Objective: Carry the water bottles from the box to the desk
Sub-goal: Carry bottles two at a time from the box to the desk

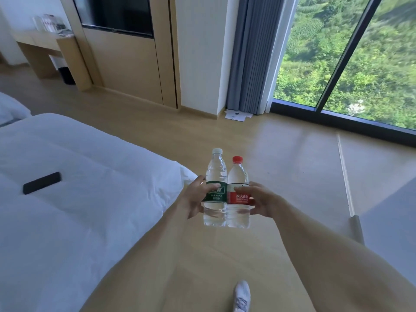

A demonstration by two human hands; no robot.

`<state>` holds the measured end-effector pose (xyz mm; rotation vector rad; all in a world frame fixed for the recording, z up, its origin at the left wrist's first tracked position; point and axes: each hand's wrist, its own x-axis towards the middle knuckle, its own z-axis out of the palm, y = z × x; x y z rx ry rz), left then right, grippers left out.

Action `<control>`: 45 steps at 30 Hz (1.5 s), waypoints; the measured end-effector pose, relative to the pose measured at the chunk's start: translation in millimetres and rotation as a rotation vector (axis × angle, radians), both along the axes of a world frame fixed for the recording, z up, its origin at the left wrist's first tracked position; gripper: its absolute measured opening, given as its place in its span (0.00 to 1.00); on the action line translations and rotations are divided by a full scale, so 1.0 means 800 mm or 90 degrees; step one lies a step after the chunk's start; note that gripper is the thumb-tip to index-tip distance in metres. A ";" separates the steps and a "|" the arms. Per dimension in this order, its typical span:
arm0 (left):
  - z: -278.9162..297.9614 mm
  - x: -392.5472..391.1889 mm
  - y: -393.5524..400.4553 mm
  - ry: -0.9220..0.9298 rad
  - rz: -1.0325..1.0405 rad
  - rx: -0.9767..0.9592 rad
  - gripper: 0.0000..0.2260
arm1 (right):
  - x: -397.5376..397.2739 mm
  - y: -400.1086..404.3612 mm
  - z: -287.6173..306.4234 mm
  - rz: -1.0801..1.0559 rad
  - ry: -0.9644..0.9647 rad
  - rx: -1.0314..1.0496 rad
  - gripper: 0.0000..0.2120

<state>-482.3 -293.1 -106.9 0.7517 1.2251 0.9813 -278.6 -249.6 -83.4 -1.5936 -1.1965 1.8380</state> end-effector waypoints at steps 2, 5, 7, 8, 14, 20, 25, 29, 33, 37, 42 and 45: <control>-0.003 -0.004 0.029 0.013 -0.005 -0.009 0.20 | -0.001 0.030 -0.003 0.006 -0.007 -0.002 0.23; -0.006 -0.007 0.079 0.030 -0.004 -0.010 0.22 | 0.000 0.080 -0.007 0.029 -0.020 -0.005 0.23; -0.007 -0.006 0.116 0.051 -0.001 -0.004 0.22 | 0.001 0.119 -0.012 0.042 -0.017 -0.005 0.23; -0.009 -0.005 0.137 0.059 0.002 -0.004 0.22 | 0.002 0.141 -0.015 0.050 -0.017 -0.005 0.23; -0.001 0.001 0.276 0.099 0.016 0.001 0.20 | 0.010 0.298 -0.017 0.089 -0.002 0.014 0.23; 0.016 0.012 0.402 0.129 0.041 0.007 0.20 | 0.021 0.439 0.001 0.129 0.009 0.026 0.21; 0.013 0.010 0.481 0.115 0.071 0.004 0.19 | 0.017 0.527 0.006 0.142 0.000 0.041 0.20; 0.017 -0.001 0.542 0.124 0.072 0.008 0.26 | 0.001 0.593 0.005 0.151 -0.008 0.044 0.18; 0.004 -0.030 0.611 0.127 0.088 0.025 0.24 | -0.032 0.666 -0.002 0.152 -0.014 0.044 0.17; -0.011 -0.082 0.693 0.117 0.123 0.030 0.20 | -0.088 0.749 -0.009 0.172 -0.031 0.054 0.19; -0.018 -0.164 0.795 0.095 0.160 0.011 0.23 | -0.174 0.861 -0.019 0.196 -0.063 0.037 0.20; -0.016 -0.226 0.845 0.080 0.178 -0.002 0.23 | -0.240 0.920 -0.019 0.218 -0.051 0.039 0.20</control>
